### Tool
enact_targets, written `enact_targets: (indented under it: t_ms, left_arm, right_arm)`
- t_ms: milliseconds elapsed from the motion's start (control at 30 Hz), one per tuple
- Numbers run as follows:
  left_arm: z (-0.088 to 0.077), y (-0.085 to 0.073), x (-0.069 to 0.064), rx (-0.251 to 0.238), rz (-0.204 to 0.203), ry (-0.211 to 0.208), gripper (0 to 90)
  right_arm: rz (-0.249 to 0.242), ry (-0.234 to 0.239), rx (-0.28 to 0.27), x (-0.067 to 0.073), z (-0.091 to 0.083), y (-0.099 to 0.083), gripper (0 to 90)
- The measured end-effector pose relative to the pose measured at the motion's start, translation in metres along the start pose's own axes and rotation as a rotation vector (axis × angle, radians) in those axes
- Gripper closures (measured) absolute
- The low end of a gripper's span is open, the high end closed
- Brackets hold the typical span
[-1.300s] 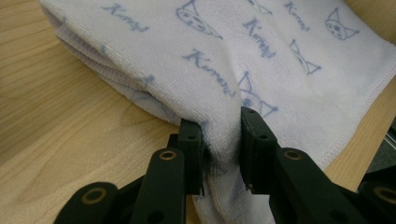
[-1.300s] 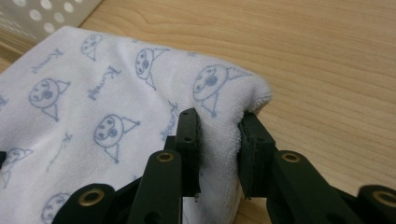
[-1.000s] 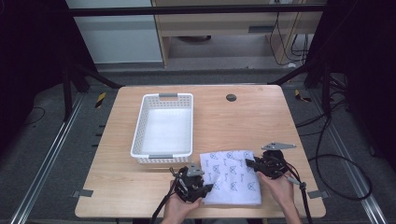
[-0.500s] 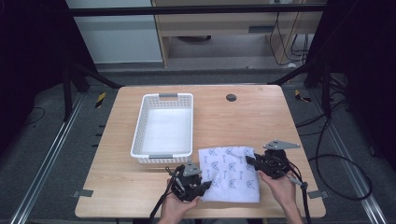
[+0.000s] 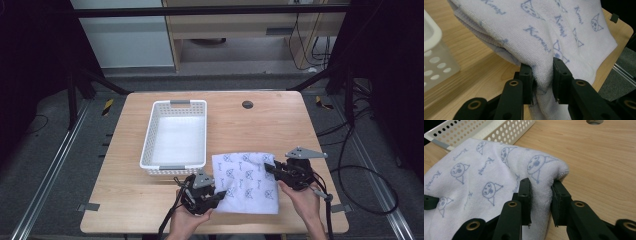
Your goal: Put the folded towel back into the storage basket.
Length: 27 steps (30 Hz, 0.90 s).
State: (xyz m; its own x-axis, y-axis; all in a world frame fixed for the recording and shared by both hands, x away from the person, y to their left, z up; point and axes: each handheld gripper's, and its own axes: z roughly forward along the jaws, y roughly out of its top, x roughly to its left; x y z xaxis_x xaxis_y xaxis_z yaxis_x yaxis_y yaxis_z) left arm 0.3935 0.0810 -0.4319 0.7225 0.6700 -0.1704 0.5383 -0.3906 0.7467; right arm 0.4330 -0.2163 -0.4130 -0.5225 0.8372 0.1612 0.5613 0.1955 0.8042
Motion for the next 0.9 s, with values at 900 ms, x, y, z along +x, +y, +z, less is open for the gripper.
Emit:
enact_targets:
  t_ms: [900]
  left_arm:
    - [-0.039, 0.022, 0.008, -0.062, 0.012, 0.037, 72.3]
  right_arm:
    - [-0.07, -0.019, -0.07, 0.024, -0.011, 0.038, 72.9]
